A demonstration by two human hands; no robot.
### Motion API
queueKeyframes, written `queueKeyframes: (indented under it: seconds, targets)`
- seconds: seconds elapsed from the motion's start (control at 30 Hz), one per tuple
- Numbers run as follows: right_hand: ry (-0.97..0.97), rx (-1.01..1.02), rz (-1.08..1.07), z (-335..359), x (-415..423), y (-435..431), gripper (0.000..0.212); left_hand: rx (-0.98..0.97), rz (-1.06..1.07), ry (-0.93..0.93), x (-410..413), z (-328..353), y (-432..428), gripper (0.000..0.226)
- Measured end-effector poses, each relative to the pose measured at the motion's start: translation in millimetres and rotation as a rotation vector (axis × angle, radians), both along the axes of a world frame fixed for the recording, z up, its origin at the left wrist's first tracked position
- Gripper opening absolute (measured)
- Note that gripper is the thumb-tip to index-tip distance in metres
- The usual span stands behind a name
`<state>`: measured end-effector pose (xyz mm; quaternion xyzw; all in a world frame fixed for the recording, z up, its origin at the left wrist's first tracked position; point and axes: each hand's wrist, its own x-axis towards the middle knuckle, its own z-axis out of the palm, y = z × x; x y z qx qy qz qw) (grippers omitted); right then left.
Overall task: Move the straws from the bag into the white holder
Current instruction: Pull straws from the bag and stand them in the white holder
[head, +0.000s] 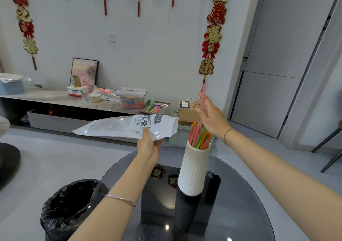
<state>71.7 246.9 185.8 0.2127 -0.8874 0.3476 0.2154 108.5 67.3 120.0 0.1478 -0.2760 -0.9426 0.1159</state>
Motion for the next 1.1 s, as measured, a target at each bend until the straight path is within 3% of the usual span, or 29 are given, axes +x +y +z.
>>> queueKeyframes:
  seconds: [0.1,0.27,0.37,0.53,0.67,0.77,0.9,0.97,1.1]
  targets:
    - [0.026,-0.156,-0.016,3,6,0,0.066,0.004,0.007,0.01,1,0,-2,0.033]
    - [0.183,-0.247,-0.042,11,8,1,0.101,0.01,0.003,0.004,2,-1,-3,0.033]
    - [0.144,-0.258,-0.052,4,7,1,0.105,0.002,-0.005,-0.004,3,-1,-2,0.035]
    - [-0.115,-0.236,0.012,-17,3,7,0.108,-0.015,-0.006,-0.015,3,-1,-1,0.036]
    - [0.105,-0.25,-0.029,6,4,11,0.094,-0.024,-0.003,-0.018,1,0,0,0.035]
    - [0.173,-0.001,-0.059,21,5,8,0.075,-0.028,-0.007,-0.022,0,2,4,0.036]
    - [-0.19,0.328,-0.088,0,8,8,0.061,-0.028,-0.013,-0.017,1,3,10,0.035]
    - [-0.272,0.462,-0.058,-16,12,8,0.058,-0.034,-0.025,-0.011,2,2,11,0.033]
    - [-0.099,0.38,-0.061,-22,10,12,0.064,-0.047,-0.049,-0.002,3,1,12,0.024]
